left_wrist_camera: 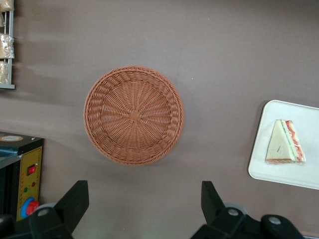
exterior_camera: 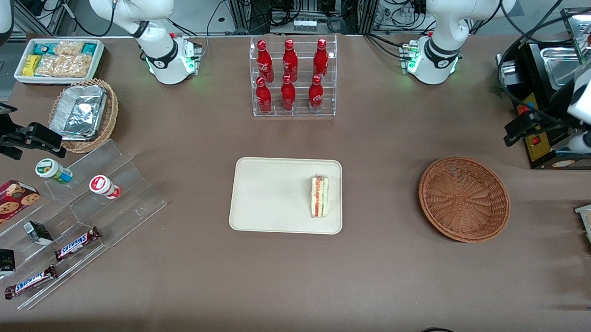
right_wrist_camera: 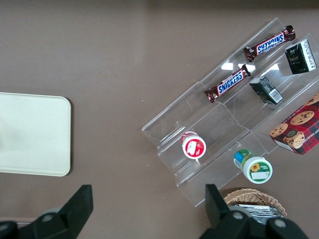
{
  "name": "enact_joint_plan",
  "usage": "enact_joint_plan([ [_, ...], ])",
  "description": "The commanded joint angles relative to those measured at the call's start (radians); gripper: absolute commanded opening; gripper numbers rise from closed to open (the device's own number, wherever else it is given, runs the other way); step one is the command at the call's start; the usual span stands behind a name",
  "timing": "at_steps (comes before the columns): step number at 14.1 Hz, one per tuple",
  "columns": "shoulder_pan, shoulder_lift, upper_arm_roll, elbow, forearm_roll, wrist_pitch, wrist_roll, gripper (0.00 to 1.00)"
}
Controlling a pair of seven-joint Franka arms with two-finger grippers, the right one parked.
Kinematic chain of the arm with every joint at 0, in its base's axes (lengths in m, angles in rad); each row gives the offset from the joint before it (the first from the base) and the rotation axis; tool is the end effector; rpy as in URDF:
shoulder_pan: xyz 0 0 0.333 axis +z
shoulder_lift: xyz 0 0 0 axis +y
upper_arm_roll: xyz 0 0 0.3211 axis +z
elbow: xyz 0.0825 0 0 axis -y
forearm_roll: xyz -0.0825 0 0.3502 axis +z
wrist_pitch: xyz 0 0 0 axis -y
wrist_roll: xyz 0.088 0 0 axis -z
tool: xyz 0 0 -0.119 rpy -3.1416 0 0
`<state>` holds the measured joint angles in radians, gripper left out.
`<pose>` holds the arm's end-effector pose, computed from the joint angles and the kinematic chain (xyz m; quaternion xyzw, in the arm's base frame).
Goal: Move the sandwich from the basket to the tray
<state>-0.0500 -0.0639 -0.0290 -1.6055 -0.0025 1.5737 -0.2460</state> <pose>0.4996 -0.0404 0.6353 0.9964 0.0834 0.0158 0.0029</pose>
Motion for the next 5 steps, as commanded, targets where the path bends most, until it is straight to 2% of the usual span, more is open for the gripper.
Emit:
enact_joint_plan([
  [1,0.039,-0.031,-0.054,-0.025,0.010,-0.014,0.008,1.00],
  [5,0.027,-0.022,-0.052,-0.027,0.009,-0.015,0.011,1.00],
])
